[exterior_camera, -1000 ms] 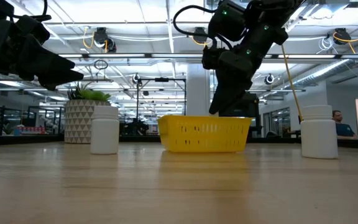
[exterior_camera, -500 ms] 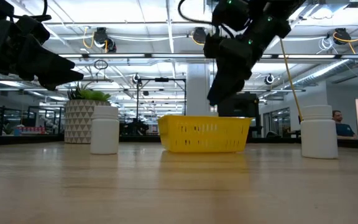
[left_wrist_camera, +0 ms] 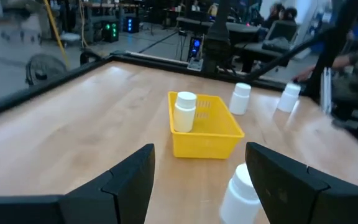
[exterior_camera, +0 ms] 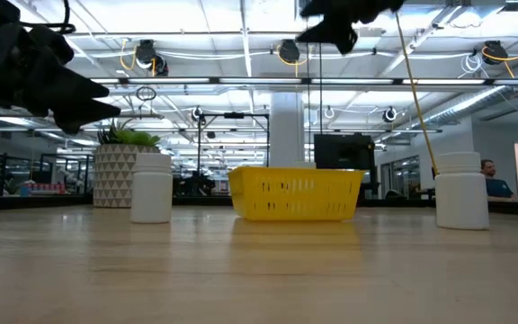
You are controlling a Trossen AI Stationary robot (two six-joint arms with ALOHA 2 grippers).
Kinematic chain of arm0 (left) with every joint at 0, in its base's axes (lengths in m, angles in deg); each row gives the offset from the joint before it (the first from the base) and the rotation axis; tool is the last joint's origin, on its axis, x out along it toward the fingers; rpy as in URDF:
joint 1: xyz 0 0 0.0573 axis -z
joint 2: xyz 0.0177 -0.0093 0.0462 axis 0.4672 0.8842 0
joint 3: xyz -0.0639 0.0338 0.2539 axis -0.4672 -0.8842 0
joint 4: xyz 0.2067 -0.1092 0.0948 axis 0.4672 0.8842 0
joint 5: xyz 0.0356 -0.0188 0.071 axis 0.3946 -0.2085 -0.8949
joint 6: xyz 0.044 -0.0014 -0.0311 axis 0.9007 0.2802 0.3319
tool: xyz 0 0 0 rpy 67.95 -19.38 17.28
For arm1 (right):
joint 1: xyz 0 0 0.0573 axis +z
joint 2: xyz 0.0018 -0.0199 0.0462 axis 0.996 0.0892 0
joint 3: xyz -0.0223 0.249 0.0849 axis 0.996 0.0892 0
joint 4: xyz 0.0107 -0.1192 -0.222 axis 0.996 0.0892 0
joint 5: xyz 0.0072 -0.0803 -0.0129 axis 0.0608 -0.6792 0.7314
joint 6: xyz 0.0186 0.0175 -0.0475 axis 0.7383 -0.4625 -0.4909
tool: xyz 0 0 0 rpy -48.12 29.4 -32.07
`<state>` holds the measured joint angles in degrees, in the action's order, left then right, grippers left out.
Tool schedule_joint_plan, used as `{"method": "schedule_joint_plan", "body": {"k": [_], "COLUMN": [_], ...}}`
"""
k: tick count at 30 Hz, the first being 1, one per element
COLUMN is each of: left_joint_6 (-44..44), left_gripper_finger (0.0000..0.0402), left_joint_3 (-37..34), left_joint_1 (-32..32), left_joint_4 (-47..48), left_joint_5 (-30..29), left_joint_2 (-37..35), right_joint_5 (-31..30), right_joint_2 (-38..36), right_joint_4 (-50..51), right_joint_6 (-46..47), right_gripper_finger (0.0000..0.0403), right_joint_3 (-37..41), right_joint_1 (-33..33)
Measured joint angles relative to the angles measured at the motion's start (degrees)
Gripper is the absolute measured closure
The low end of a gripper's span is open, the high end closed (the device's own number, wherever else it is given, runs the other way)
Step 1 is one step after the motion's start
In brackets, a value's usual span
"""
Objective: Pick and place pill bottles into a basket
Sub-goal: Put the white medicine bottle into the yellow bin
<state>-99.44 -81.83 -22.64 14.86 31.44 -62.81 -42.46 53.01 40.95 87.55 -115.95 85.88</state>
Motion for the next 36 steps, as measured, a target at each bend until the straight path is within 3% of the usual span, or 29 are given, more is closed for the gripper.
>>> {"method": "schedule_joint_plan", "body": {"k": [7, 12, 20, 27, 36], "left_joint_6": [-4.1, -6.2, -4.4, 3.0, 5.3], "left_gripper_finger": [0.0144, 0.0144, 0.0144, 0.0144, 0.0144], "left_joint_3": [0.5, 6.3, 22.7, 35.7, 40.1], "left_joint_1": [0.0, 0.0, 0.0, 0.9, 2.0], "left_joint_4": [-0.4, 6.0, 16.7, 22.8, 23.3], "left_joint_5": [1.7, 1.5, 3.7, 10.2, 12.1], "left_joint_2": [0.0, 3.6, 24.8, 46.0, 57.0], "right_joint_5": [-2.2, -5.0, -7.6, -12.3, -12.2], "right_joint_2": [-2.3, -1.7, -1.7, -1.9, -3.3], "right_joint_4": [-0.2, 1.8, 2.6, 2.5, 1.9], "right_joint_6": [-1.4, -2.9, -4.7, -7.3, -7.4], "right_gripper_finger": [0.0170, 0.0170, 0.0170, 0.0170, 0.0170], "right_joint_3": [0.0, 0.0, 0.1, 0.0, 0.1], "right_joint_1": [2.3, 2.3, 2.0, 2.0, 2.0]}}
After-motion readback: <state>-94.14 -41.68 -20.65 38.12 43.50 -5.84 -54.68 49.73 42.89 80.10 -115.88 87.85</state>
